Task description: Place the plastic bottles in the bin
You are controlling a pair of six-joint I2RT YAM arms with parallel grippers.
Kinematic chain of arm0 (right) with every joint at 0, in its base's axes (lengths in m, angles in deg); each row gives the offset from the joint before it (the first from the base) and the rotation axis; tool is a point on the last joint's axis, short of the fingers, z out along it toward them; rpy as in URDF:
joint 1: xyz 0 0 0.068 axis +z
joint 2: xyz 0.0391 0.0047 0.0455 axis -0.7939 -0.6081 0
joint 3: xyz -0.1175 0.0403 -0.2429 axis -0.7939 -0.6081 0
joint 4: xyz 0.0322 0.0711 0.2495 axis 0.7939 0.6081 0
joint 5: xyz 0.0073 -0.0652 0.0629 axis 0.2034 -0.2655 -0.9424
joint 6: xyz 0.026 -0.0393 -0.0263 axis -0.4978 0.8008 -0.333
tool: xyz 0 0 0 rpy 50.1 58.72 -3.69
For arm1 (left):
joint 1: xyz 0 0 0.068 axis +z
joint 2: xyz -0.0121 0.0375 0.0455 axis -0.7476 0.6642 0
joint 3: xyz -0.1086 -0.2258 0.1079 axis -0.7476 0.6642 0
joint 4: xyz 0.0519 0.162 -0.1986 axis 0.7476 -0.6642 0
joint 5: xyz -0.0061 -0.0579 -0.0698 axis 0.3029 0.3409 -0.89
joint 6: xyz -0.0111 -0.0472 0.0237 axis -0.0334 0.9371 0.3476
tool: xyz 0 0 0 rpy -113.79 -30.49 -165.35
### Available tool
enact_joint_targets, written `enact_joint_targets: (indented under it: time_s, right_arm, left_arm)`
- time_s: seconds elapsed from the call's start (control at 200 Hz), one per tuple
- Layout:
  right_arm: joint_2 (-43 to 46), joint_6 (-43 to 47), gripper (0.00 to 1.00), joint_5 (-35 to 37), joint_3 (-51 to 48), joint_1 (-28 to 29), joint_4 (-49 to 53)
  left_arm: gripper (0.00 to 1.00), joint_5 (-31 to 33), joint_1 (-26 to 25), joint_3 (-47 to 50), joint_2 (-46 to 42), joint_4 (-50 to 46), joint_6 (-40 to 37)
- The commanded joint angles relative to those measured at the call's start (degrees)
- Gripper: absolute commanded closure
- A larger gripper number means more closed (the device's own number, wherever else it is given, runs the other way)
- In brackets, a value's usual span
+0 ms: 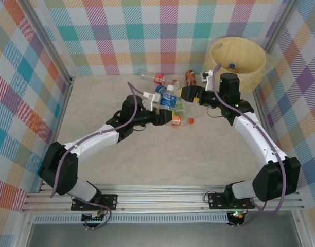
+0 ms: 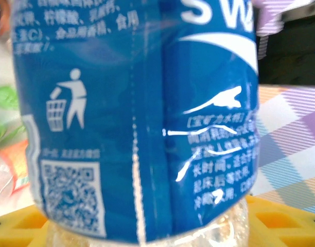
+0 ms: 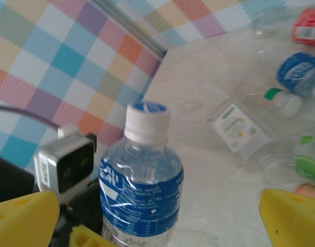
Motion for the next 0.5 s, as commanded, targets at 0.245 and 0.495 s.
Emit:
enact_joint_targets:
  time_s: [0.245, 0.495]
  right_arm:
    - [-3.71, -1.25, 0.00, -12.70, 3.83, 4.38, -6.14]
    - [-4.75, -4.22, 0.00, -11.06, 3.27, 5.66, -11.38]
  left_arm:
    - [0.71, -10.82, 0.43, -3.66, 1.08, 10.50, 3.21]
    - [0.71, -12.96, 0.33, -4.54, 2.48, 13.62, 5.68]
